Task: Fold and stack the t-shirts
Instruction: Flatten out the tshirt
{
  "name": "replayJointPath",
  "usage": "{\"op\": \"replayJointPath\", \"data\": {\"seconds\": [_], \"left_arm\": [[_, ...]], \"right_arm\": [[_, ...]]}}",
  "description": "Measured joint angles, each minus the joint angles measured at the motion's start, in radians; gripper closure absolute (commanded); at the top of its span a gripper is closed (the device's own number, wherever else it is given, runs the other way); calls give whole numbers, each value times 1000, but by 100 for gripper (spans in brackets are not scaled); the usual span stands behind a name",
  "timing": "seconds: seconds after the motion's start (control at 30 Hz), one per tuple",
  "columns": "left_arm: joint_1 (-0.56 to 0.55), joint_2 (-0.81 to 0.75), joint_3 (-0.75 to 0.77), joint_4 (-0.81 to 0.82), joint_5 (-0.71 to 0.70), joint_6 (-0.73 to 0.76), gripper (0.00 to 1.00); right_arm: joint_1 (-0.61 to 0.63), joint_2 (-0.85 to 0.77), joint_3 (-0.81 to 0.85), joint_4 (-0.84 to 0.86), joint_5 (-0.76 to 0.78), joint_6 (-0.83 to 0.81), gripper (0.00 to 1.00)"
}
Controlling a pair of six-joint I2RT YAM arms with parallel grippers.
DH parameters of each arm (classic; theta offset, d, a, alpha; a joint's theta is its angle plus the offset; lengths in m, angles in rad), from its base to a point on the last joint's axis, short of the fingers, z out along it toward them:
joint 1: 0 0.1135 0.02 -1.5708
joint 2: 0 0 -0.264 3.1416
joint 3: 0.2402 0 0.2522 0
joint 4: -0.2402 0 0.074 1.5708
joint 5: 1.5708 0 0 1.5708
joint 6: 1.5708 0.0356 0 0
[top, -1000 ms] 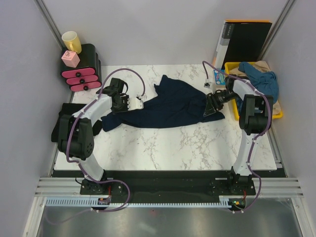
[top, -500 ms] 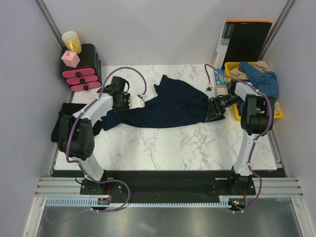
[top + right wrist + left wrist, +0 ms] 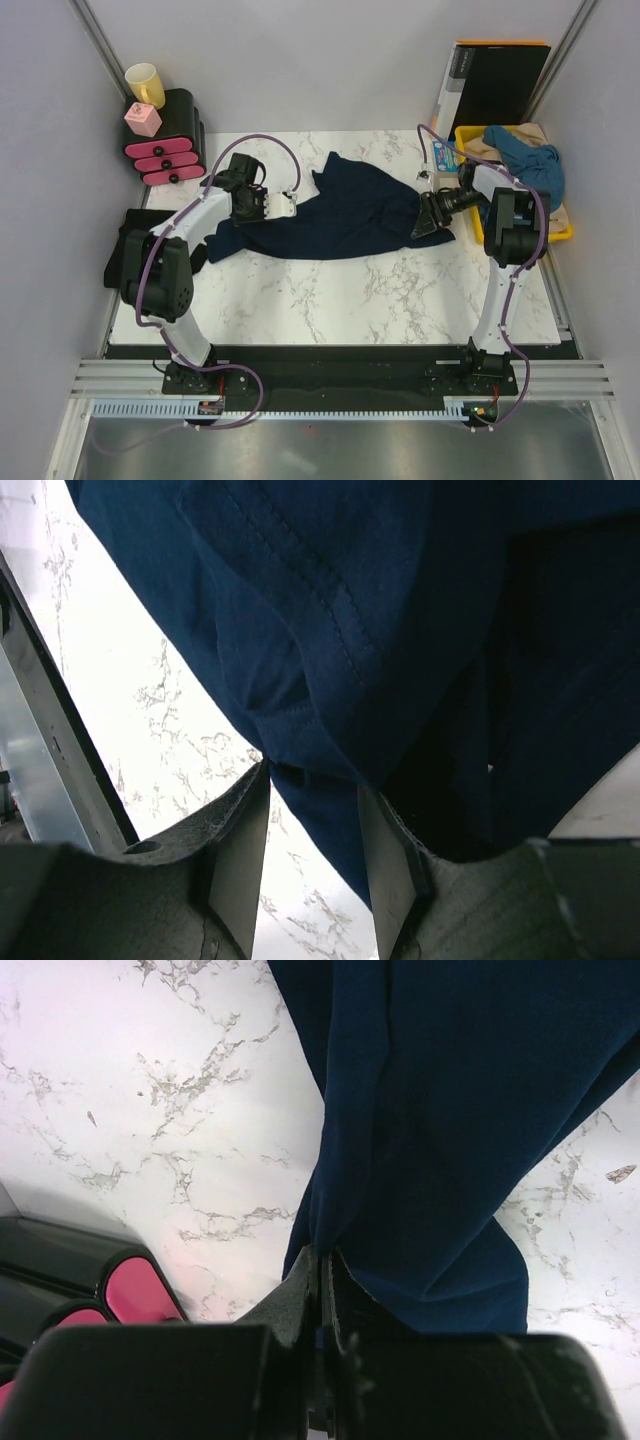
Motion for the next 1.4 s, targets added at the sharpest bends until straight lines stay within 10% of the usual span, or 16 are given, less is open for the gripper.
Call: {"op": "replayJointPath", "data": {"seconds": [0.33, 0.63, 1.07, 1.4], "left_arm": [[-3, 11, 0, 0, 0, -9, 98], [-7, 12, 0, 0, 3, -27, 98], [-11, 11, 0, 5, 4, -41, 98], [0, -14, 165, 154, -47, -65, 98]], "right_arm": [[35, 3, 0, 46, -37, 48, 58], [81, 3, -1, 91, -42, 94, 100], [92, -99, 2, 180, 256, 141, 100], [97, -327, 340, 191, 680, -86, 100]]}}
